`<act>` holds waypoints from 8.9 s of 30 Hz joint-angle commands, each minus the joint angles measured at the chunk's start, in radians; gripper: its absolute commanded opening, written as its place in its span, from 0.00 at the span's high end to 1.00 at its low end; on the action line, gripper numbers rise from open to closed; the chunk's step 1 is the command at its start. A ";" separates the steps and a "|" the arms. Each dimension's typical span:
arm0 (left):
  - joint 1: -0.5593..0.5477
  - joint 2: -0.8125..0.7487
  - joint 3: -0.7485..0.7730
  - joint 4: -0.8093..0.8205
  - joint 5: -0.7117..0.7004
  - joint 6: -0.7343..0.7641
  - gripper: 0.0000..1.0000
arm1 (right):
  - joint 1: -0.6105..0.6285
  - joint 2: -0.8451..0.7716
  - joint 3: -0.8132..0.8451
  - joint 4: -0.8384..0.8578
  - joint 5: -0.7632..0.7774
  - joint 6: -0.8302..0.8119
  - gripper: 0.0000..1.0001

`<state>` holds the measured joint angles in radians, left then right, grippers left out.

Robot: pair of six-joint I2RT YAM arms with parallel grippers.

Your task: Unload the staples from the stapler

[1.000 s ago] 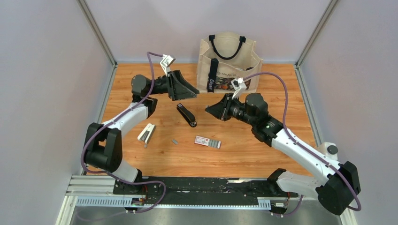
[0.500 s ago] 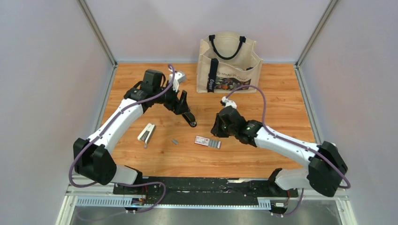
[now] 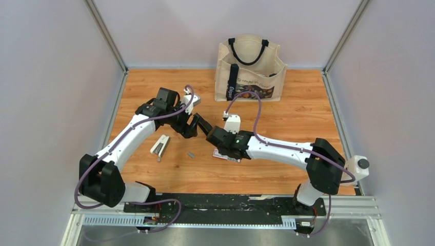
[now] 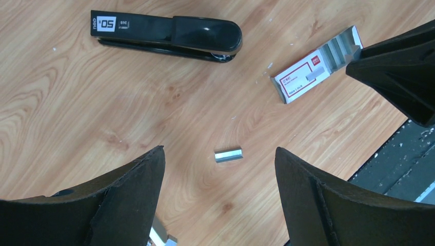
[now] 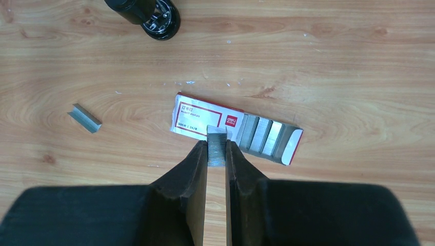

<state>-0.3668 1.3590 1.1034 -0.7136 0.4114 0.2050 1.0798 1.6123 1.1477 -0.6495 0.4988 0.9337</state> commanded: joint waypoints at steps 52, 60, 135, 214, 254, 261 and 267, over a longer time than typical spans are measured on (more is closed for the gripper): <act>0.005 -0.098 -0.088 0.037 0.018 0.030 0.14 | 0.006 0.138 -0.042 -0.048 0.075 0.284 0.84; 0.005 -0.098 -0.086 0.036 0.023 0.031 0.14 | -0.003 0.136 -0.057 -0.047 0.066 0.300 0.83; 0.002 -0.109 -0.100 0.034 0.081 0.019 0.14 | 0.000 0.006 -0.125 0.034 0.081 0.219 0.61; -0.320 0.256 -0.175 -0.004 -0.235 0.910 0.43 | -0.347 -0.339 -0.396 0.373 -0.189 -0.185 0.39; -0.304 0.155 0.145 -0.294 0.047 0.622 1.00 | -0.351 -0.482 -0.456 0.461 -0.289 -0.260 0.35; -0.163 0.157 0.392 -0.290 0.413 0.322 1.00 | -0.353 -0.664 -0.436 0.493 -0.410 -0.398 0.30; -0.084 0.134 0.379 -0.058 0.691 -0.038 1.00 | -0.356 -0.704 -0.352 0.508 -0.572 -0.437 0.32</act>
<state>-0.4728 1.5295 1.4891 -0.9089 0.8341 0.4477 0.7296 0.9150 0.7166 -0.1989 0.0574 0.5545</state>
